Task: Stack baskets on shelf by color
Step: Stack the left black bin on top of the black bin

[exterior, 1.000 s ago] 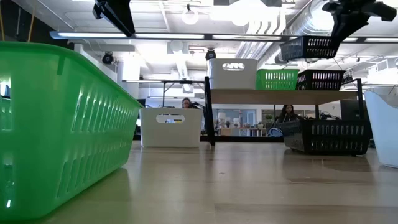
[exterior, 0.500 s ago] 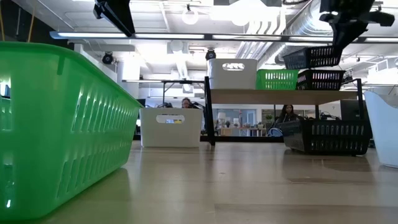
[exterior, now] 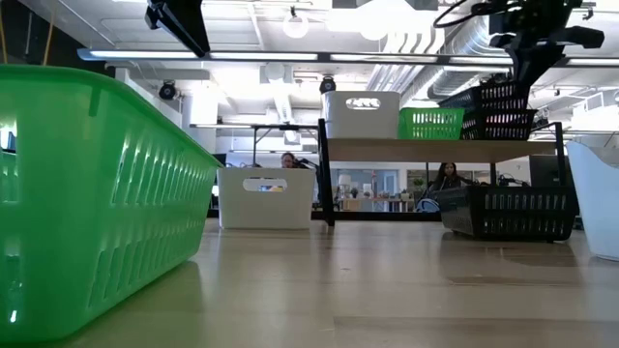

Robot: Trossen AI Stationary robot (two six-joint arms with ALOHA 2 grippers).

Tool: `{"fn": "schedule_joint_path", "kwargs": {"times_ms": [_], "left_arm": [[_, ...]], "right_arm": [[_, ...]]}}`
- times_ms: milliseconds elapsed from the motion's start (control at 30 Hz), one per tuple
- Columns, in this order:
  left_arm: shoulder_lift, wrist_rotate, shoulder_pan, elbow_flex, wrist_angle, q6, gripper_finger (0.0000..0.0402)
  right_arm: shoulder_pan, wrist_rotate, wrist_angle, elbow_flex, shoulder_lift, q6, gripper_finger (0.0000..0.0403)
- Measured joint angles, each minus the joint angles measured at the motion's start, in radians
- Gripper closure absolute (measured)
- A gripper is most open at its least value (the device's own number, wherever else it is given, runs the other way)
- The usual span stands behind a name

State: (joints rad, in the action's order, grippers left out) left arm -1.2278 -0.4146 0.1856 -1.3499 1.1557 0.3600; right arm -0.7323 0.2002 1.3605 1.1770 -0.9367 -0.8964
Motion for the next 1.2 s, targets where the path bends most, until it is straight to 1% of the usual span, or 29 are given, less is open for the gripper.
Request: {"fn": "schedule_joint_path", "kwargs": {"times_ms": [67,567,700,967,1100,1200], "left_arm": [[0.000,0.000,0.000,0.000,0.000,0.001,0.0280],[0.000,0.000,0.000,0.000,0.000,0.004,0.0280],[0.000,0.000,0.000,0.000,0.000,0.015,0.0280],[0.000,0.000,0.000,0.000,0.000,0.048,0.0280],[0.000,0.000,0.000,0.000,0.000,0.056,0.0280],[0.000,0.000,0.000,0.000,0.000,0.059,0.0280]], "right_arm": [[-0.001,-0.018,-0.002,0.000,0.000,-0.002,0.0403],[-0.001,-0.014,-0.011,0.000,0.000,-0.002,0.0399],[-0.001,0.003,-0.011,0.000,0.000,-0.003,0.0383],[-0.001,0.044,-0.022,0.000,0.000,-0.002,0.0336],[-0.001,0.050,-0.047,0.000,0.000,0.006,0.0328],[-0.001,0.035,-0.046,0.000,-0.007,0.077,0.0327]]}}
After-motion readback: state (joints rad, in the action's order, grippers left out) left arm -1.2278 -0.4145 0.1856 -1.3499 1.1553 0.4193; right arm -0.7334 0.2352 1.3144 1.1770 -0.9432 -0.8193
